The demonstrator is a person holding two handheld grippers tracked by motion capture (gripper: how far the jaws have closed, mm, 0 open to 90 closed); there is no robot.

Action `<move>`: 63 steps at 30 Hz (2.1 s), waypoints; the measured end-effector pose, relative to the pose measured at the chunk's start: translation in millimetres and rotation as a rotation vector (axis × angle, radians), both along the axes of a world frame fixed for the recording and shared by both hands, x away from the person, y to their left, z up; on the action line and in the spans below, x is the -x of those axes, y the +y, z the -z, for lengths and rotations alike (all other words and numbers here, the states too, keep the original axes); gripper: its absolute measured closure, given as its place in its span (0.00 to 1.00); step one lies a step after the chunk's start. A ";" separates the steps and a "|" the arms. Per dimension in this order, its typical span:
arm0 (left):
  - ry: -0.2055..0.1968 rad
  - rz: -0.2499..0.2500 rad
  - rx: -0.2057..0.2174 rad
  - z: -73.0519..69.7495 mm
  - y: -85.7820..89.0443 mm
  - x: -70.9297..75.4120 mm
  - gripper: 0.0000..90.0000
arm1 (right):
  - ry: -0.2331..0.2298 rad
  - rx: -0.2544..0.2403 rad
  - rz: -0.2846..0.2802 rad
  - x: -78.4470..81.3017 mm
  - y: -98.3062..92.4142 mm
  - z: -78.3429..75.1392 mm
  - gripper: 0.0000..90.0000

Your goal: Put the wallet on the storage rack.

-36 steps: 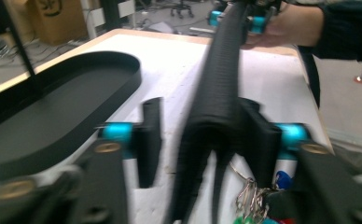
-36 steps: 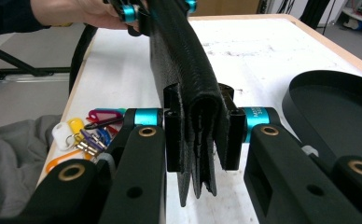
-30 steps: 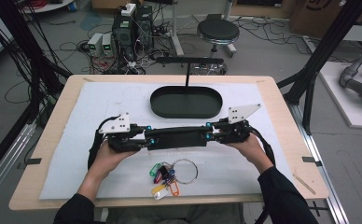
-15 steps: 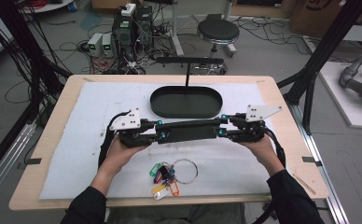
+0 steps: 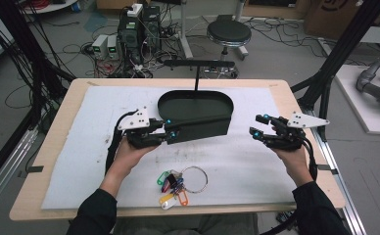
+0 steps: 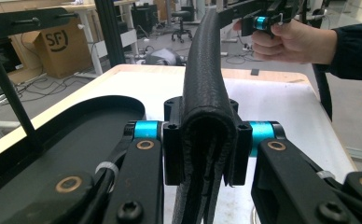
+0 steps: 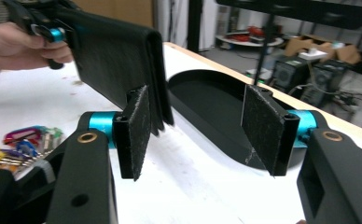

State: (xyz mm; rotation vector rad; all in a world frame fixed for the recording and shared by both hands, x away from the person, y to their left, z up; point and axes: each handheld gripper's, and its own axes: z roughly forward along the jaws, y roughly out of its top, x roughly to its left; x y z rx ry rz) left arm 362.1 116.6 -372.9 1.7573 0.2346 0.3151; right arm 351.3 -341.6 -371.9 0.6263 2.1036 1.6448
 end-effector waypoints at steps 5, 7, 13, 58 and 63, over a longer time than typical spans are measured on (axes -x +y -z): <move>0.004 -0.026 -0.007 -3.4 -2.8 -7.1 0.82 | 0.003 -0.018 0.087 1.6 -12.4 4.2 0.46; -0.001 -0.038 -0.005 -4.4 -3.4 -9.9 0.82 | -0.002 -0.013 0.110 1.5 -14.2 5.2 0.46; 0.006 -0.082 -0.015 -8.6 -3.3 -21.1 0.82 | 0.015 -0.007 0.178 0.3 -22.3 11.1 0.45; 0.072 -0.378 0.022 32.9 -36.8 -120.2 0.82 | 0.025 -0.027 0.249 -4.3 -36.7 15.8 0.44; 0.092 -0.397 0.015 41.8 -36.6 -125.6 0.82 | 0.020 -0.025 0.247 -4.2 -37.0 15.8 0.44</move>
